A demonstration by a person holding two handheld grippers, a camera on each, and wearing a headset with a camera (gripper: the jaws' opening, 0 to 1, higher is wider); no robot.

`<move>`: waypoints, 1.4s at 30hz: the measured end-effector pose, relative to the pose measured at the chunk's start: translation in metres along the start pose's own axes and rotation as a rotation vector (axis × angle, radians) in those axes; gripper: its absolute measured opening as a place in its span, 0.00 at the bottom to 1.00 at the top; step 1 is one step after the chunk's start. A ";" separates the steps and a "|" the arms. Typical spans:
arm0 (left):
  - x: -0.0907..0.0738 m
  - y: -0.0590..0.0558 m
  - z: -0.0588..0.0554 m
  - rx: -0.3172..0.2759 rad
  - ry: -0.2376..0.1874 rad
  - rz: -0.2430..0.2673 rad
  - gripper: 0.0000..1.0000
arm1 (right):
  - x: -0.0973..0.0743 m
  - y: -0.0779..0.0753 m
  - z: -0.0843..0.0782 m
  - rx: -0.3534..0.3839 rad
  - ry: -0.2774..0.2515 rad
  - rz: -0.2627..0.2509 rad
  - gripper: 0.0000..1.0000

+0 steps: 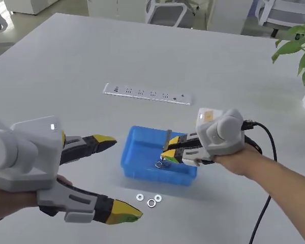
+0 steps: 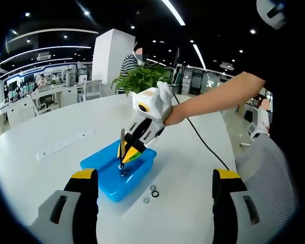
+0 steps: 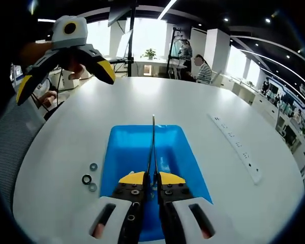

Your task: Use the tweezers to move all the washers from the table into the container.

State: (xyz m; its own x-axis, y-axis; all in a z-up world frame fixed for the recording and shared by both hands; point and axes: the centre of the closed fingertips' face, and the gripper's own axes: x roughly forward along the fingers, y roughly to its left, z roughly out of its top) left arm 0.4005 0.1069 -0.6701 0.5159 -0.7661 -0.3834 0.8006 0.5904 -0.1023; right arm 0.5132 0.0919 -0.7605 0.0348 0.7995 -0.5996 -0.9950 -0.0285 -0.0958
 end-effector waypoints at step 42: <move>0.059 0.040 0.013 0.111 0.110 -0.044 0.53 | 0.004 -0.001 -0.006 -0.009 -0.001 0.019 0.09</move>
State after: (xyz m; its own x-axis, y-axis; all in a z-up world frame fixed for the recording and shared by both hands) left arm 0.4670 0.0816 -0.6851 0.4483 -0.7542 -0.4799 0.8534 0.5209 -0.0215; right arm 0.5147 0.0916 -0.7671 0.0157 0.7996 -0.6003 -0.9946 -0.0494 -0.0918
